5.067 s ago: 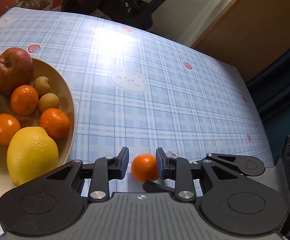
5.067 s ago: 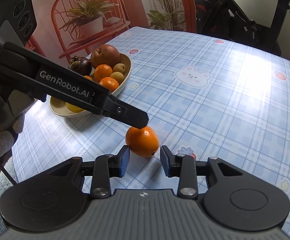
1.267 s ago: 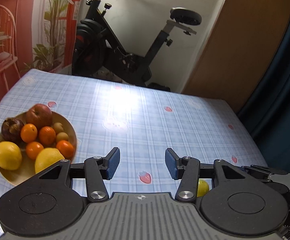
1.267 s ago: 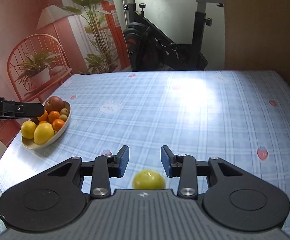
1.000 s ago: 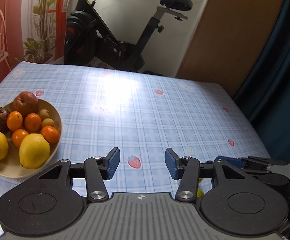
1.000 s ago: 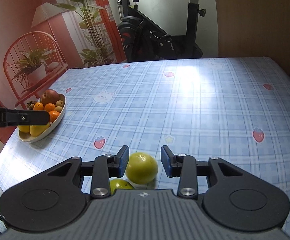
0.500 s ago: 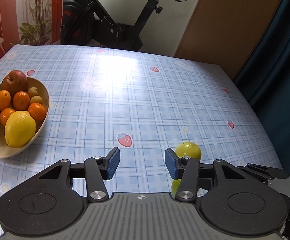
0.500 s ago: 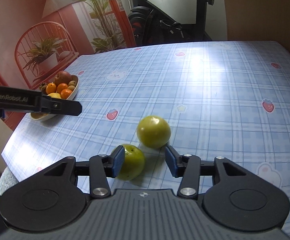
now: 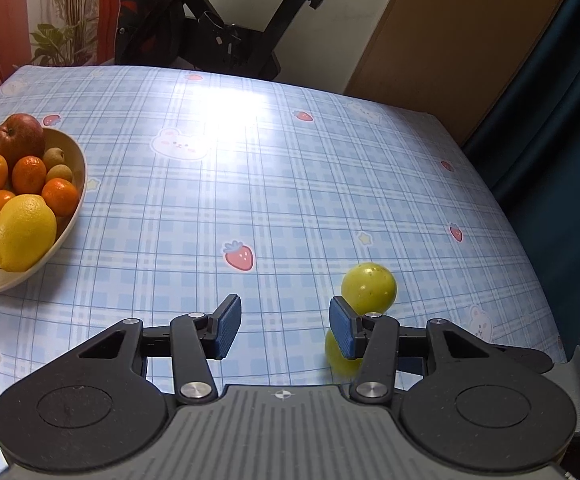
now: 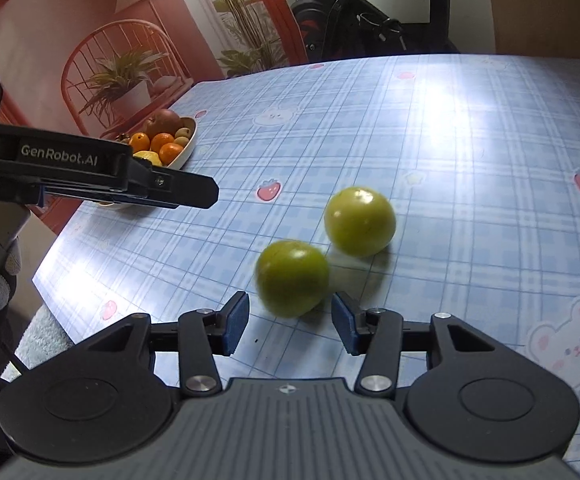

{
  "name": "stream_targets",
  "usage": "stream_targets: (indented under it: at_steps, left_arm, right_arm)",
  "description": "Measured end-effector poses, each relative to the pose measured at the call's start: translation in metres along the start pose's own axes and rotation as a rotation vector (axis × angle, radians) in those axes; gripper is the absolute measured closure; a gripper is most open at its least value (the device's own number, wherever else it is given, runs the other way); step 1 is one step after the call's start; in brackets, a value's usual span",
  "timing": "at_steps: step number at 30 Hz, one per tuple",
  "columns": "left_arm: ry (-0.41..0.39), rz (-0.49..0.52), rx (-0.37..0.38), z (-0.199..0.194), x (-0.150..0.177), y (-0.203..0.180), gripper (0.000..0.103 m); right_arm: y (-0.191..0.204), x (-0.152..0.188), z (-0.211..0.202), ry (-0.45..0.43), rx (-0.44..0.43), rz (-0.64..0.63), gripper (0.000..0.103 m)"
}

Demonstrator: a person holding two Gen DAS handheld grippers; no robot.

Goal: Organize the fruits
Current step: 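Move the left gripper to a green apple and grasp it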

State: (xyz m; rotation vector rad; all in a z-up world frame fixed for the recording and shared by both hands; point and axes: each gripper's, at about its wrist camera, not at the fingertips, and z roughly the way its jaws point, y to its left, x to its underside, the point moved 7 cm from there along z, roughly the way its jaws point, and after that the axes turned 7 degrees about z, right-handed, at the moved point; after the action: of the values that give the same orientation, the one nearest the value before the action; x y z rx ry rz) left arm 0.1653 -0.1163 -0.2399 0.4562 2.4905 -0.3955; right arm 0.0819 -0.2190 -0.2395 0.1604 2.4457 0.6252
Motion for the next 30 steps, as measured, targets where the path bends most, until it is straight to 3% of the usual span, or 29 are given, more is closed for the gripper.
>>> stream_targets:
  at_steps: [7, 18, 30]
  left_arm:
    - [0.013, -0.032, 0.029, 0.01, -0.002, 0.003, 0.053]
    - [0.062, -0.087, 0.154, 0.038, -0.004, -0.005, 0.055]
    - [0.129, -0.104, 0.207, 0.058, 0.002, -0.009, 0.055]
  right_arm:
    - [0.003, -0.007, 0.013, 0.004, 0.009, -0.027, 0.056]
    - [0.005, -0.009, 0.025, 0.014, 0.008, -0.047, 0.056]
    - [0.011, -0.009, 0.035, 0.02, -0.016, -0.062, 0.061]
